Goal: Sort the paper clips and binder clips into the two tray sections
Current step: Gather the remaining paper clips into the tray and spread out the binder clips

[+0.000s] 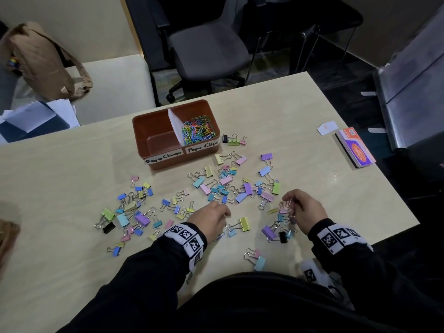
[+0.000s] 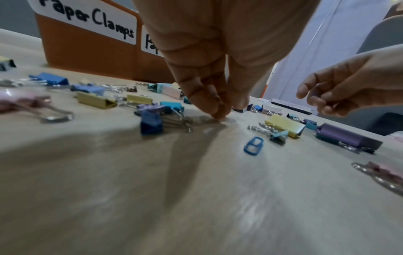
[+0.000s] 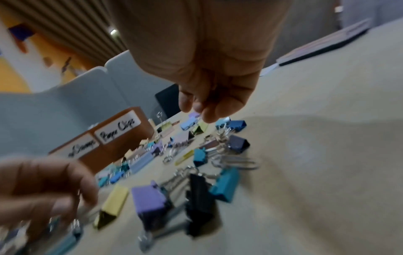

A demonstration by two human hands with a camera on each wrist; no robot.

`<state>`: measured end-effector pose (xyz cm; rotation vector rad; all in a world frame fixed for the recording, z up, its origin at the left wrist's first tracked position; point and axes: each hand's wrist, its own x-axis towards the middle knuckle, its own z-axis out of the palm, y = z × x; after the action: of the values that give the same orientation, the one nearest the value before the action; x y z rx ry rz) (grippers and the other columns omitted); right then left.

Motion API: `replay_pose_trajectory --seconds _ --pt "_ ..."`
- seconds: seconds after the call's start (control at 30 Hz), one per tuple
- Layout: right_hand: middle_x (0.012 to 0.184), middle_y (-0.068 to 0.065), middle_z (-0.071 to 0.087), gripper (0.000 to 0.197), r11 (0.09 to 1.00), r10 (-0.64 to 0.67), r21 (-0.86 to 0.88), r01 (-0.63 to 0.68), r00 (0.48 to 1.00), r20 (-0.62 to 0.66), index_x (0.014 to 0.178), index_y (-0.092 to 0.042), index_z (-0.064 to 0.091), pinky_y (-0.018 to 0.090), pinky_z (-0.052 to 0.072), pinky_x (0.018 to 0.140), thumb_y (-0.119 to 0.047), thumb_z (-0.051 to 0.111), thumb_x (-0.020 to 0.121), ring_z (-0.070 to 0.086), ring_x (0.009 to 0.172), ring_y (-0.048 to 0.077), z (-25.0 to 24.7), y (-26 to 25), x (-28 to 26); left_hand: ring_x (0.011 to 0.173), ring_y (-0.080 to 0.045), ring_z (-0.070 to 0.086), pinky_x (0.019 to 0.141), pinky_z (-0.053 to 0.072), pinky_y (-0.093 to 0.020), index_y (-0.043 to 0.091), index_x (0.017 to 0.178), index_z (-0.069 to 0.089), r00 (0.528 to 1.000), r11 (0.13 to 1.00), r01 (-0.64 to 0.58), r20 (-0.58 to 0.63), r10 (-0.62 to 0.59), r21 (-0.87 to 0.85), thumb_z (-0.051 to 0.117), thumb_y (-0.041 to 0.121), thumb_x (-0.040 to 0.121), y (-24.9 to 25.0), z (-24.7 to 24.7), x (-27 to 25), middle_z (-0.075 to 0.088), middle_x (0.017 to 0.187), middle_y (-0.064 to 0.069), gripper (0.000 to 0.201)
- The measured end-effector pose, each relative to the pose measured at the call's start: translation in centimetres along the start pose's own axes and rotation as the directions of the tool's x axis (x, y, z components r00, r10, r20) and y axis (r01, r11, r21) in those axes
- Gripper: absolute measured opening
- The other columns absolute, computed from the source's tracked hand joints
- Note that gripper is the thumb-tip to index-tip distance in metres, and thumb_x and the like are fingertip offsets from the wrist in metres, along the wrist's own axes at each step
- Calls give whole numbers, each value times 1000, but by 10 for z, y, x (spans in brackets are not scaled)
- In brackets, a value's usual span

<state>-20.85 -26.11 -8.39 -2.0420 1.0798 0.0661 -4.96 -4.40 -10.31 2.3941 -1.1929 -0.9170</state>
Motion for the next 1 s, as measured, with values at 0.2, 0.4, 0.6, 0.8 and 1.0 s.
replay_pose_trajectory --seconds 0.2,0.4,0.6,0.8,1.0 --pt "64 11 56 28 964 160 220 -150 987 -31 66 -7 60 21 42 50 7 42 83 47 55 23 -5 -13 -3 106 -14 53 84 48 -31 30 118 55 996 990 -21 94 8 139 63 38 86 5 5 -12 49 116 8 35" --pt "66 -5 58 8 956 96 -281 -79 994 49 74 -21 61 24 39 55 -19 65 80 55 68 19 -6 -5 -11 111 -14 49 86 49 -33 32 133 42 996 993 -25 87 15 113 65 58 77 16 10 -16 44 123 9 66" --pt "69 -13 50 11 871 190 -471 -138 980 64 81 -22 58 23 35 59 -27 69 81 56 76 18 -9 3 -20 100 -22 55 80 52 -35 28 131 45 991 977 -95 110 75 191 57 32 89 30 12 -7 44 121 -1 44" --pt "76 -6 59 15 869 204 -475 -140 975 86 82 -20 63 22 39 64 -33 69 83 57 77 18 -2 4 -21 89 -23 56 78 51 -37 21 111 49 996 993 -6 90 -4 120 59 26 84 18 2 -13 48 107 -1 30" --pt "80 -6 68 8 949 96 -313 -38 980 173 80 -27 70 23 48 71 -23 65 86 61 80 14 8 -4 -18 87 -15 55 80 50 -32 22 98 55 993 994 106 -41 -106 -10 56 24 87 -13 -13 -25 57 97 3 11"
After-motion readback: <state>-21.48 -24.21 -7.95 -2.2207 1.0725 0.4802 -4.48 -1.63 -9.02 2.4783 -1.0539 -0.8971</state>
